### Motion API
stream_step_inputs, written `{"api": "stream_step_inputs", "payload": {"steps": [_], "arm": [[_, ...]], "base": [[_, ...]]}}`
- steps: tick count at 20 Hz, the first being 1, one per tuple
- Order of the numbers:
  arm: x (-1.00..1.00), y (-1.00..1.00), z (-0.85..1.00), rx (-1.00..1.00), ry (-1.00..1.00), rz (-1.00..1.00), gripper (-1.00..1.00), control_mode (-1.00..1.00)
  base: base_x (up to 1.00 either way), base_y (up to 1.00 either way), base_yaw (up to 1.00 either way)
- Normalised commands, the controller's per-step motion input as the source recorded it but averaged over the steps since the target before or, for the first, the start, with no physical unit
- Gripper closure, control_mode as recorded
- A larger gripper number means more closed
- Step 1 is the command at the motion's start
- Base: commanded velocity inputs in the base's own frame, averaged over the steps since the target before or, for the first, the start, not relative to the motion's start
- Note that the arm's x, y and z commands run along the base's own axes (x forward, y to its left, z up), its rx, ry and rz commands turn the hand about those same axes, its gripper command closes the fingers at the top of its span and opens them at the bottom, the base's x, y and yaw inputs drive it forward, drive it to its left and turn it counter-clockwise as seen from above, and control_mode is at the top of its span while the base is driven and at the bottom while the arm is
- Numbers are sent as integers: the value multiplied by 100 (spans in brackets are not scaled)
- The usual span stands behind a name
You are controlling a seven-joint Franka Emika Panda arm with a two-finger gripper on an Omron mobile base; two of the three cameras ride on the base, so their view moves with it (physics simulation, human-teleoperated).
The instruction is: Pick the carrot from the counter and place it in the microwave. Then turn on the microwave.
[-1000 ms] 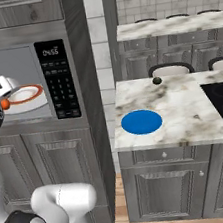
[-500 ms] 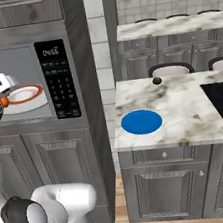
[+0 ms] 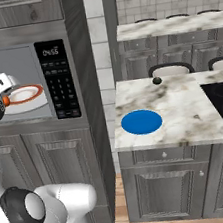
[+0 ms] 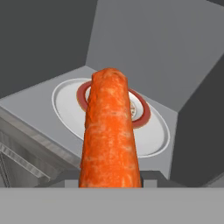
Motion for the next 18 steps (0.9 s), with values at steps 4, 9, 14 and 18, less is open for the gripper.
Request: {"api": "stream_step_inputs", "payload": {"steps": [4,9,14,18], "arm": [[16,12,-3,0,0,0,100,-100],[17,12,-6,0,0,0,100,-100],[16,9,-5,0,0,0,100,-100],[17,8,-6,0,0,0,100,-100]], "base": [[0,0,0],[0,0,0],[0,0,0],[0,0,0]]}}
